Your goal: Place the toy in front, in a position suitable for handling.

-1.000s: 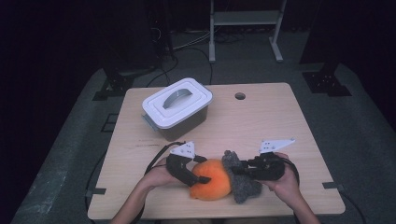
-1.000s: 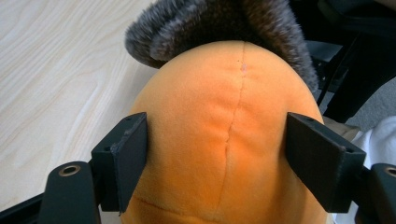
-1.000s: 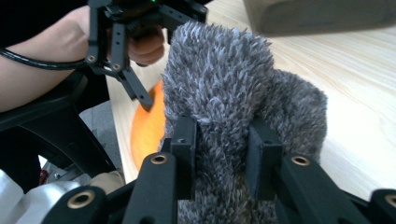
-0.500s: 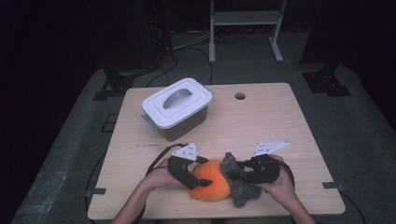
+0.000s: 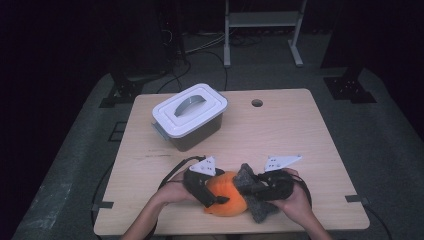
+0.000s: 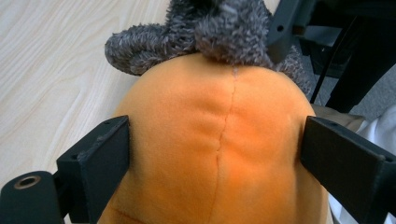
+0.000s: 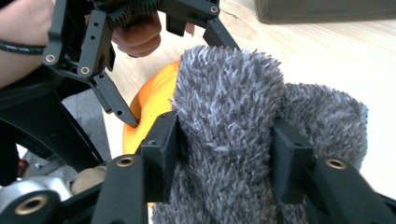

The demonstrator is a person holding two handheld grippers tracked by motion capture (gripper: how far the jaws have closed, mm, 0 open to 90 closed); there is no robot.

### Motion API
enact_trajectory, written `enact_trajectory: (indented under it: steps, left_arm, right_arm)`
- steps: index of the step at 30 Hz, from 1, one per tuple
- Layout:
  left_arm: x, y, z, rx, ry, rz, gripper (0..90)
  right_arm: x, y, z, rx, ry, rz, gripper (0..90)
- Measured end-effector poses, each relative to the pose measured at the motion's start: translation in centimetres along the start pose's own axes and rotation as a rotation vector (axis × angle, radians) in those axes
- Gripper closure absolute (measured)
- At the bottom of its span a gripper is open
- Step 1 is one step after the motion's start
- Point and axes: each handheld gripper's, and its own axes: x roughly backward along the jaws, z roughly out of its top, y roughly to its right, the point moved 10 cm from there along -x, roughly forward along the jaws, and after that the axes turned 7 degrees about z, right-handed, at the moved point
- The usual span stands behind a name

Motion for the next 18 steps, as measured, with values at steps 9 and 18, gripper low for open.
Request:
enact_trajectory:
  steps: [9,18]
  left_arm:
    - [0.14,-0.01,-0.1,-0.001,0.007,-0.014,8.8]
    - [-0.41,0.28,-0.15,-0.026,-0.028,0.011,3.0]
  right_arm:
    - [0.11,-0.23,0.23,-0.044,0.022,0.059,45.5]
    - [0.16,-0.55,0.86,-0.008,0.02,0.012,58.0]
